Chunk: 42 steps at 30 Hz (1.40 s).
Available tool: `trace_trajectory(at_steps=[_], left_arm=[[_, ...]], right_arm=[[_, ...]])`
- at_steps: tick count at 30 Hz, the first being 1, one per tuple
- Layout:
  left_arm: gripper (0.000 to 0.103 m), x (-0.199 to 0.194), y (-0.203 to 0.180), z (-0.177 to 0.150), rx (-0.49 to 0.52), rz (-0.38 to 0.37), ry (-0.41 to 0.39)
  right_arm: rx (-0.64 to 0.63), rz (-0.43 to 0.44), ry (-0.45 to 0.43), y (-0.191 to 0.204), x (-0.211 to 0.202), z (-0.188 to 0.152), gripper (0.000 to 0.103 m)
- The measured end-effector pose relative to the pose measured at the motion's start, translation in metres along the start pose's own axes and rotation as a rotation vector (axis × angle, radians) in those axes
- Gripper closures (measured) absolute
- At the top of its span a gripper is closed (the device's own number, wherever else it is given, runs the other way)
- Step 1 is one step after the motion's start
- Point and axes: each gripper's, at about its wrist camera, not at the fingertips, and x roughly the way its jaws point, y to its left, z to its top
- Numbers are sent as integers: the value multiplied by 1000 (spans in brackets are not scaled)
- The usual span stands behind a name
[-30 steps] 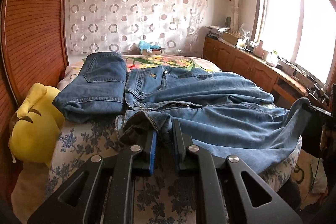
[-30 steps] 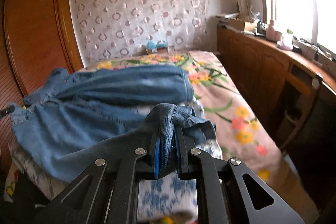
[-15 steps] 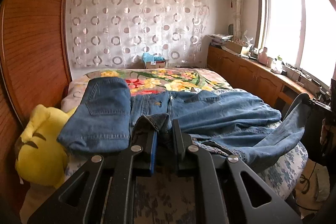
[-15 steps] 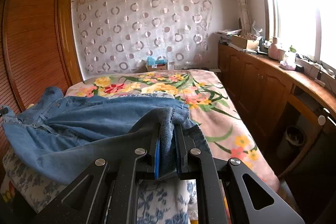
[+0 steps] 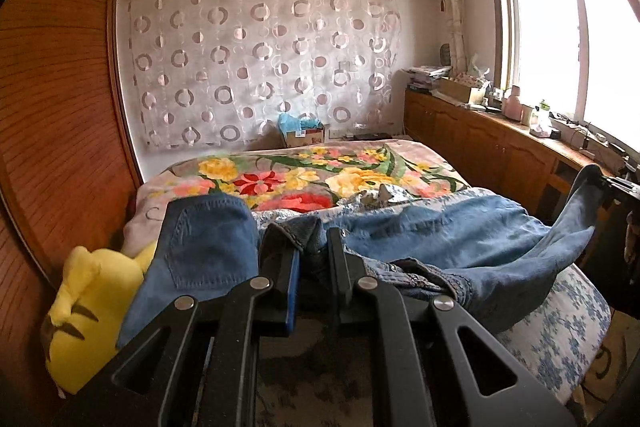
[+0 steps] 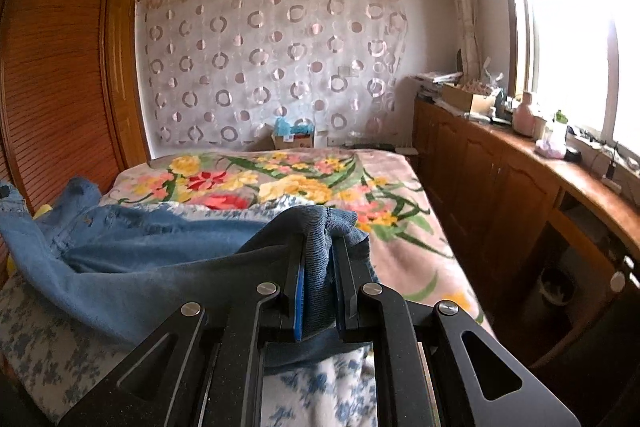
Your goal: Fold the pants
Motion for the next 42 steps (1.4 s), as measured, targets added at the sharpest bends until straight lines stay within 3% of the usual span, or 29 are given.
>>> trace_trajectory(at_steps=[8,24,33,36,38,42], left_arm=[[90,47,4,25,27,8,12],[90,131,7,41,55,44,82],[88,157,9,25,35,60,173],[73,148,10,21,25,70,177],[55,142,12,20,14,75,175],[55,131,17,18,-22,30,190]], right_arm=[[-33,-38,18,11,35,8,92],[-53,-105,158,24,100,39,92],[-57,-88,233,30,123,48,91],[-80,-100,219,34,115,51,70],[-66,-86,201,36,108,55,62],[-71,-54,171,49,89,61,49]])
